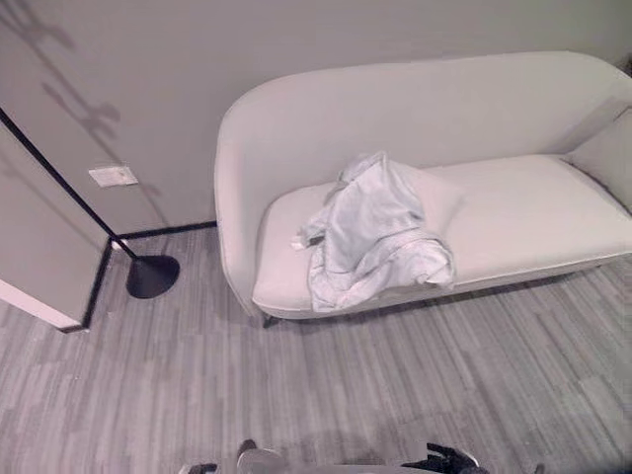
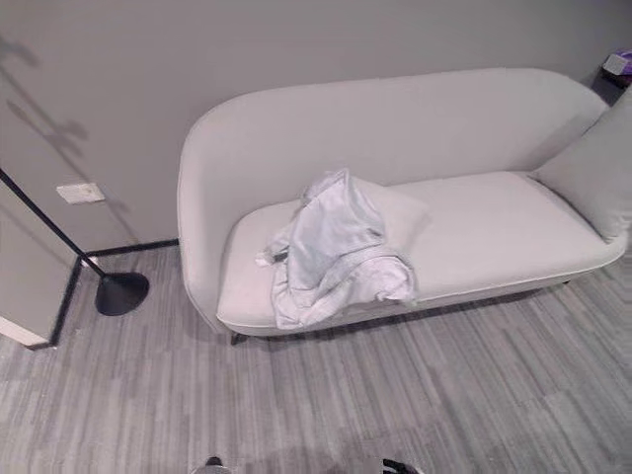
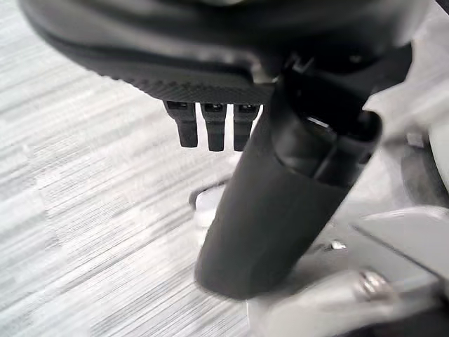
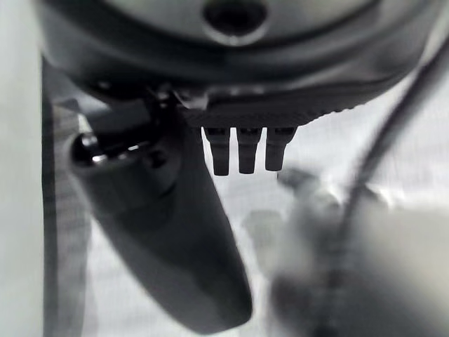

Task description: Hang the clothes on the sofa on the clothes rack.

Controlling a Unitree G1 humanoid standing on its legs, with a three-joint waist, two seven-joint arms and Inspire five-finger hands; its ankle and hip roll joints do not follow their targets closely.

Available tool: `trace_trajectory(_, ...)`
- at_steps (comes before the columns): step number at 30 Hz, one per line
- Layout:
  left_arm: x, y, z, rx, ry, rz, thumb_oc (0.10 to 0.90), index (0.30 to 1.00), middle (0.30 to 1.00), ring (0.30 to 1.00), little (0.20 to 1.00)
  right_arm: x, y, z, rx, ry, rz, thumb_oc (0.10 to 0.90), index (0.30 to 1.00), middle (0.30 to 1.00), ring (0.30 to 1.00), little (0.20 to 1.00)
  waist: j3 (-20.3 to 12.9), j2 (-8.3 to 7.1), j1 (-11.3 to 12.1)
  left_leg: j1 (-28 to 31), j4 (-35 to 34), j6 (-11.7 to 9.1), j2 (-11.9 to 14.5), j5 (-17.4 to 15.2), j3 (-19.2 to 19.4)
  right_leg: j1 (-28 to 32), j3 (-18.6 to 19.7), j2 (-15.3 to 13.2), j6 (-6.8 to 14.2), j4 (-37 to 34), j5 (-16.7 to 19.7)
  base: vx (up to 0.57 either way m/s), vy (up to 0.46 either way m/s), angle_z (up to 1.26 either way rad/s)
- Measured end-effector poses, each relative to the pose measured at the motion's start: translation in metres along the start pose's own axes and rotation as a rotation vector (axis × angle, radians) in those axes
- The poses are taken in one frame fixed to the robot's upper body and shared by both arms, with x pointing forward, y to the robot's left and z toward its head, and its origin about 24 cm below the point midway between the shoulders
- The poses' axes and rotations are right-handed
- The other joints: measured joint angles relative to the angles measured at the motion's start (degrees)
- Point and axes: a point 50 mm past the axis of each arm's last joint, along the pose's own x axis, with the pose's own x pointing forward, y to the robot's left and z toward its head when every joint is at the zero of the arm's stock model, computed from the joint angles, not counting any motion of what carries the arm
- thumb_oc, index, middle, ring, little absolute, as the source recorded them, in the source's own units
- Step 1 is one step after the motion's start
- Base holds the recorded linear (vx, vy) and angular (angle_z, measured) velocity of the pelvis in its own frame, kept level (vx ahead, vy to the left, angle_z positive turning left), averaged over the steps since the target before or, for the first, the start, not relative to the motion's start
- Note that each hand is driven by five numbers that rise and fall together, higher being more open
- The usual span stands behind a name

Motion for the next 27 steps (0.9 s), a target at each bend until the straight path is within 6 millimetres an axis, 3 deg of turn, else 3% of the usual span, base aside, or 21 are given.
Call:
trace_trajectory(1, 0.0, -0.002, 0.002, 0.063, -0.022, -0.013, 0.8, 0.9, 0.9, 0.9, 0.9, 0.001, -0.005, 0.011, -0.012, -0.044, -0.026, 0.8, 0.9, 0.9, 0.9, 0.9, 1.55, -1.21, -0.2, -0.86, -0.43, -0.58, -0.26, 4.41, -0.2, 0.16, -0.21, -0.11, -1.52, -0.41, -0.21, 0.09, -0.328, 0.2)
trace_trajectory(2, -0.001, -0.005, 0.004, 0.1, -0.044, -0.028, 0.8, 0.9, 0.9, 0.9, 0.9, 0.001, -0.012, 0.02, -0.019, -0.088, -0.049, 0.8, 0.9, 0.9, 0.9, 0.9, 1.56, -1.41, 0.31, -0.29, -2.37, -3.7, -2.75, 2.21, -3.07, -0.31, 0.41, -0.34, -2.46, -0.87, -0.42, 0.17, -0.357, -0.16)
trace_trajectory(3, -0.002, -0.01, 0.004, 0.082, -0.057, -0.039, 0.8, 0.9, 0.9, 0.9, 0.9, 0.001, -0.019, 0.031, -0.04, -0.127, -0.081, 0.8, 0.9, 0.9, 0.9, 0.9, 1.47, -1.37, 1.04, 1.3, -4.64, -5.15, -8.32, -1.08, -8.0, -0.51, 1.46, -1.15, -3.0, -1.77, 0.04, 0.13, -0.243, -0.37)
trace_trajectory(4, -0.003, -0.014, 0.004, 0.038, -0.062, -0.043, 0.8, 0.9, 0.9, 0.9, 0.9, 0.0, -0.024, 0.039, -0.051, -0.157, -0.108, 0.8, 0.9, 0.9, 0.9, 0.9, 1.55, -1.14, 1.14, 2.08, -5.32, -4.15, -11.8, -1.99, -7.79, 0.2, 2.04, -1.01, -2.73, -3.58, 1.01, 0.16, -0.19, -0.26)
trace_trajectory(5, -0.004, -0.018, 0.001, -0.041, -0.061, -0.042, 0.8, 0.9, 0.9, 0.9, 0.9, -0.001, -0.028, 0.045, -0.052, -0.187, -0.125, 0.8, 0.9, 0.9, 0.9, 0.9, 0.94, -0.07, 0.63, 3.06, -6.79, -2.12, -14.82, -5.07, -5.97, 1.46, 1.81, -0.58, -2.47, -5.83, 2.34, 0.13, -0.077, 0.03)
trace_trajectory(6, -0.005, -0.02, -0.001, -0.052, -0.054, -0.032, 0.8, 0.9, 0.9, 0.9, 0.9, -0.001, -0.026, 0.049, -0.052, -0.214, -0.121, 0.8, 0.9, 0.9, 0.9, 0.9, 0.49, 1.32, 0.49, 4.25, -9.31, 0.68, -14.91, -6.12, -3.09, 2.33, 0.62, 0.62, -2.32, -6.71, 2.6, 0.18, -0.087, 0.16)
trace_trajectory(7, -0.005, -0.018, -0.002, -0.09, -0.045, -0.015, 0.8, 0.9, 0.9, 0.9, 0.9, -0.002, -0.02, 0.053, -0.047, -0.231, -0.116, 0.8, 0.9, 0.9, 0.9, 0.9, 0.15, 1.92, 1.12, 5.32, -11.4, 0.5, -14.58, -6.48, -3.61, 2.26, 0.45, 1.21, -2.28, -7.11, 2.59, 0.2, -0.02, 0.14)
trace_trajectory(11, -0.005, -0.019, 0.0, -0.158, -0.047, -0.006, 0.8, 0.9, 0.9, 0.9, 0.9, -0.005, 0.012, 0.075, -0.059, -0.302, -0.078, 0.8, 0.9, 0.9, 0.9, 0.9, 0.48, 1.04, 3.25, 5.81, -10.95, 1.28, -17.96, -7.19, -5.61, 4.65, -0.24, -0.74, -0.65, -9.68, 3.99, 0.11, 0.051, 0.14)
trace_trajectory(13, -0.004, -0.018, 0.005, -0.172, -0.063, 0.001, 0.8, 0.9, 0.9, 0.9, 0.9, -0.009, 0.034, 0.103, -0.037, -0.366, -0.036, 0.8, 0.9, 0.9, 0.9, 0.9, 1.14, 0.74, 6.04, 5.21, -9.0, 1.9, -18.88, -8.31, -5.22, 4.41, 0.42, -1.63, -0.49, -9.67, 4.15, 0.15, 0.106, -0.09)
trace_trajectory(18, -0.002, -0.013, 0.013, -0.162, -0.087, 0.01, 0.8, 0.9, 0.9, 0.9, 0.9, -0.017, 0.054, 0.135, 0.003, -0.452, 0.004, 0.8, 0.9, 0.9, 0.9, 0.9, 1.77, -0.67, 7.37, 4.13, -3.52, 2.71, -19.91, -12.48, -5.78, 5.31, 0.0, -2.67, -1.39, -6.89, 3.64, 0.17, 0.168, 0.06)
trace_trajectory(21, -0.002, -0.014, 0.017, -0.123, -0.094, 0.004, 0.8, 0.9, 0.9, 0.9, 0.9, -0.014, 0.045, 0.134, 0.061, -0.415, -0.067, 0.8, 0.9, 0.9, 0.9, 0.9, 1.95, 0.7, 6.84, 4.23, -1.05, 5.21, -20.65, -14.62, -6.71, 1.79, 1.46, -4.49, -1.67, 4.36, 3.48, 0.17, 0.27, 0.2)
trace_trajectory(22, -0.001, -0.016, 0.023, -0.06, -0.11, -0.011, 0.8, 0.9, 0.9, 0.9, 0.9, -0.012, 0.034, 0.134, 0.085, -0.402, -0.126, 0.8, 0.9, 0.9, 0.9, 0.9, 4.28, 2.2, 5.09, 3.96, 2.83, 7.31, -21.18, -16.63, -8.97, -0.36, 2.66, -5.96, -1.86, 13.18, 3.45, 0.07, 0.109, 0.63)
trace_trajectory(23, -0.001, -0.013, 0.023, -0.025, -0.118, -0.008, 0.8, 0.9, 0.9, 0.9, 0.9, -0.01, 0.031, 0.123, 0.116, -0.365, -0.154, 0.8, 0.9, 0.9, 0.9, 0.9, 4.5, 0.95, 4.69, 4.25, 3.32, 6.63, -22.5, -17.21, -9.63, -2.19, 4.8, -6.79, -2.84, 17.19, 5.11, 0.16, 0.127, 0.6)
trace_trajectory(24, 0.0, -0.01, 0.025, 0.003, -0.128, 0.002, 0.8, 0.9, 0.9, 0.9, 0.9, -0.009, 0.028, 0.124, 0.139, -0.355, -0.173, 0.8, 0.9, 0.9, 0.9, 0.9, 5.22, 1.63, 4.72, 4.22, 4.42, 7.54, -22.36, -17.08, -10.22, -4.16, 6.37, -7.55, -3.4, 21.96, 6.95, 0.2, 0.062, 0.31)
trace_trajectory(25, 0.0, -0.006, 0.025, 0.014, -0.126, 0.011, 0.8, 0.9, 0.9, 0.9, 0.9, -0.009, 0.031, 0.12, 0.161, -0.341, -0.171, 0.8, 0.9, 0.9, 0.9, 0.9, 5.4, 1.34, 4.18, 4.43, 4.54, 8.49, -22.46, -17.52, -10.78, -5.75, 7.17, -7.44, -3.26, 24.93, 7.26, 0.22, -0.005, 0.05)
trace_trajectory(26, 0.001, -0.005, 0.025, 0.016, -0.122, 0.016, 0.8, 0.9, 0.9, 0.9, 0.9, -0.009, 0.033, 0.119, 0.168, -0.333, -0.169, 0.8, 0.9, 0.9, 0.9, 0.9, 5.58, 1.04, 4.38, 4.99, 4.15, 9.18, -22.56, -17.55, -10.72, -6.9, 7.35, -7.28, -3.15, 26.84, 8.53, 0.21, -0.069, -0.06)
trace_trajectory(27, 0.001, -0.004, 0.023, 0.002, -0.099, 0.02, 0.8, 0.9, 0.9, 0.9, 0.9, -0.01, 0.04, 0.117, 0.191, -0.325, -0.163, 0.8, 0.9, 0.9, 0.9, 0.9, 5.89, 1.24, 4.3, 7.0, 2.55, 10.09, -22.51, -17.4, -10.6, -7.94, 5.77, -7.26, -4.1, 29.29, 7.57, 0.22, -0.145, -0.18)
